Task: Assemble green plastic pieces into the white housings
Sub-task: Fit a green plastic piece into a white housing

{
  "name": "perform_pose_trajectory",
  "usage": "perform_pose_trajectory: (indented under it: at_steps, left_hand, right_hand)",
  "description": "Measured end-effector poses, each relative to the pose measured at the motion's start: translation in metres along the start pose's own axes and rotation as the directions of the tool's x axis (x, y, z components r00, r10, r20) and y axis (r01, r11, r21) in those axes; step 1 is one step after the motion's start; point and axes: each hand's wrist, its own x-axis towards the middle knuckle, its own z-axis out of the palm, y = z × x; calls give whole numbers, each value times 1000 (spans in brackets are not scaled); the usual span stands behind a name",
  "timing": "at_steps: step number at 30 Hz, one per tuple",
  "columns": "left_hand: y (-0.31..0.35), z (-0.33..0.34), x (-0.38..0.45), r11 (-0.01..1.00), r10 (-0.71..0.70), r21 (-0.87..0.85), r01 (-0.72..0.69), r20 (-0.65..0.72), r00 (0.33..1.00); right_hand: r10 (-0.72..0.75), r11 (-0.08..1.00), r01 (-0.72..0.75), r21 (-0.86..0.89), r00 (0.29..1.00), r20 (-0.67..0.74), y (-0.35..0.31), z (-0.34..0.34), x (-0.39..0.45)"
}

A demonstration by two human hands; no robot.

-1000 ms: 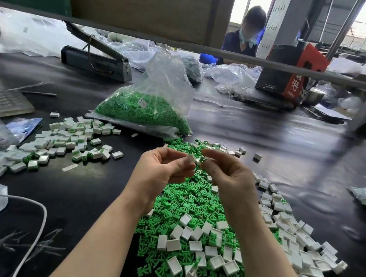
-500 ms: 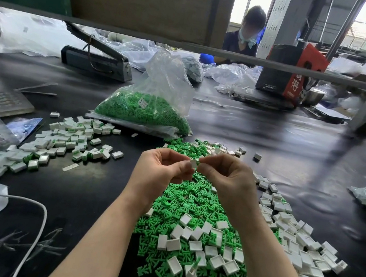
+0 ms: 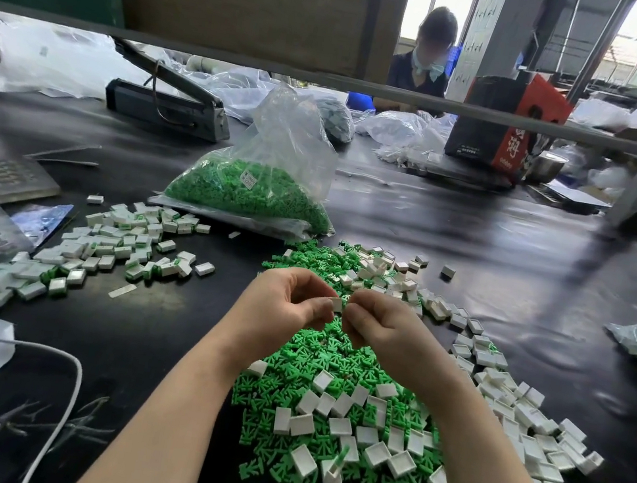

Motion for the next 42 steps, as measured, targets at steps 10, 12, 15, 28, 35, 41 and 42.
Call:
perform_pose_trajectory:
  at_steps: [10, 12, 15, 28, 35, 41, 42]
  left_hand:
    - [1, -2, 0, 1000, 8, -8, -8, 3, 1000]
    - [0, -3, 0, 1000, 20, 9, -20, 15, 1000]
    - [0, -3, -1, 999, 26, 37, -27, 40, 999]
    - [-2, -6, 0, 979, 57, 191, -74, 90, 994]
    - [0, -8, -2, 961, 80, 257, -104, 101, 992]
    - [-1, -7, -3, 942, 78, 317, -112, 120, 990]
    - [0, -7, -4, 941, 81, 317, -114, 116, 990]
  right_hand:
    - [1, 999, -4, 53, 999, 45, 0, 4, -1]
    - [-5, 999, 3, 44, 999, 53, -1, 3, -2]
    - [-15, 999, 13, 30, 997, 77, -2, 0, -5]
    - [-39, 994, 51, -96, 991, 124, -6, -1, -6]
    - [-29, 988, 47, -150, 992, 123, -6, 1, -8]
    - [-26, 968, 62, -245, 989, 147, -8, 3, -7]
    - [-28, 968, 62, -243, 990, 140, -7, 3, -7]
